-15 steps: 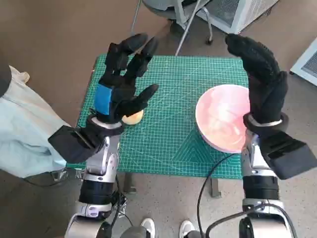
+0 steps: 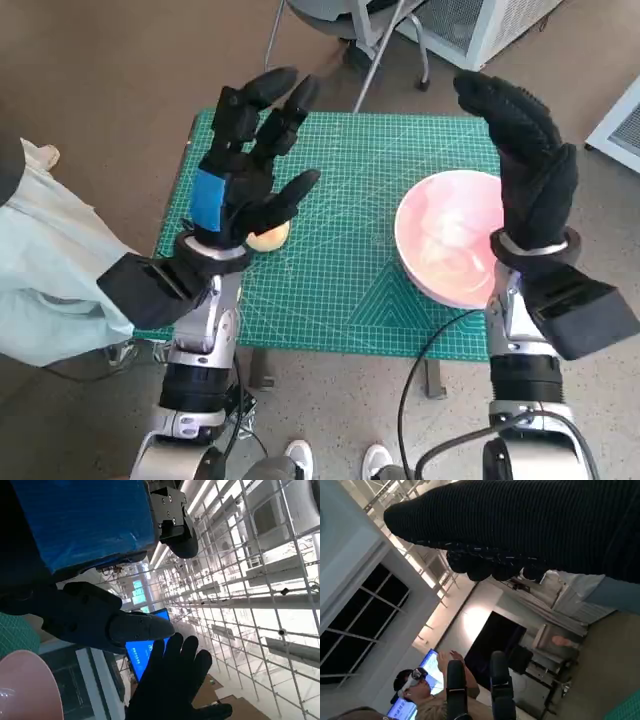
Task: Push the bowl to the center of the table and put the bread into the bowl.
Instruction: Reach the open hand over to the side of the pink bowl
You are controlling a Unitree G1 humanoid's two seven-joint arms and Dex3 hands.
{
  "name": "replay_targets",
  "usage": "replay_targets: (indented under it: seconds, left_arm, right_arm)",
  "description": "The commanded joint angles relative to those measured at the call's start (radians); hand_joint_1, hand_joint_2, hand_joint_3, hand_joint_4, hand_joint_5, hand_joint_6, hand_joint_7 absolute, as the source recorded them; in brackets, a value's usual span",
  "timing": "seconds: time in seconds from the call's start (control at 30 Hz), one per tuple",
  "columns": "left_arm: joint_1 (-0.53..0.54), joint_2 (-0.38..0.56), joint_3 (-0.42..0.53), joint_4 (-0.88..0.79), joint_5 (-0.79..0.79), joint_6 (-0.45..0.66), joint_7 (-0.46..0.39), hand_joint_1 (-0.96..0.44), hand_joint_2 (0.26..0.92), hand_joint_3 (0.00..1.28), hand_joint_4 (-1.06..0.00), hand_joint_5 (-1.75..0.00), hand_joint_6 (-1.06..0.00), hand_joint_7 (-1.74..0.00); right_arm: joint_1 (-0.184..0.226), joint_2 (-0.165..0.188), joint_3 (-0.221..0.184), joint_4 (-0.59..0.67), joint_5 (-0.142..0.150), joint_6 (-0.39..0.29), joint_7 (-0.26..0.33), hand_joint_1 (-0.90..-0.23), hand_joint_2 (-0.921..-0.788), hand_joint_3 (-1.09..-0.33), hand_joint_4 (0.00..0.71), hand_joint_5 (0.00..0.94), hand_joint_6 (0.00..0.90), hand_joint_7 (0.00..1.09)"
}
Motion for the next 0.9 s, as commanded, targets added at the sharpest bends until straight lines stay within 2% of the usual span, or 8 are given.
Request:
replay_targets:
  seconds: [0.03,0.23,0.37,0.53,0.67,0.9]
  left_arm:
    - [0.002,0.006,0.001,0.001,0.002,-0.008,0.004,-0.32,0.921,0.28,-0.36,-0.06,-0.04,-0.84]
    - [0.003,0.003,-0.001,-0.002,0.002,-0.004,0.007,-0.31,0.921,0.29,-0.36,-0.06,-0.04,-0.84]
    - [0.007,0.002,-0.003,-0.004,0.009,-0.009,0.012,-0.30,0.921,0.29,-0.36,-0.06,-0.04,-0.84]
    - [0.008,0.003,-0.004,-0.004,0.010,-0.010,0.015,-0.30,0.921,0.29,-0.36,-0.06,-0.05,-0.84]
    - [0.020,0.012,0.004,-0.003,0.008,-0.017,0.010,-0.30,0.921,0.31,-0.35,-0.06,-0.04,-0.83]
    - [0.025,0.015,0.011,0.002,0.003,-0.020,0.010,-0.31,0.921,0.31,-0.34,-0.06,-0.05,-0.81]
  right_arm:
    - [0.015,0.000,-0.006,0.017,0.005,0.002,0.010,-0.548,-0.921,-0.718,0.346,0.000,0.028,0.75]
    - [0.016,-0.018,-0.022,0.039,0.006,-0.012,0.013,-0.547,-0.921,-0.716,0.345,0.000,0.029,0.75]
    - [0.021,-0.044,-0.050,0.074,0.023,-0.034,0.024,-0.545,-0.921,-0.714,0.344,0.000,0.028,0.75]
    - [0.017,-0.047,-0.060,0.094,0.028,-0.048,0.035,-0.543,-0.921,-0.714,0.343,0.000,0.028,0.75]
    - [0.073,-0.109,-0.142,0.142,0.017,-0.092,-0.025,-0.523,-0.921,-0.758,0.327,0.000,0.007,0.78]
    - [0.107,-0.155,-0.212,0.261,0.018,-0.124,-0.071,-0.491,-0.921,-0.805,0.310,0.000,0.000,0.77]
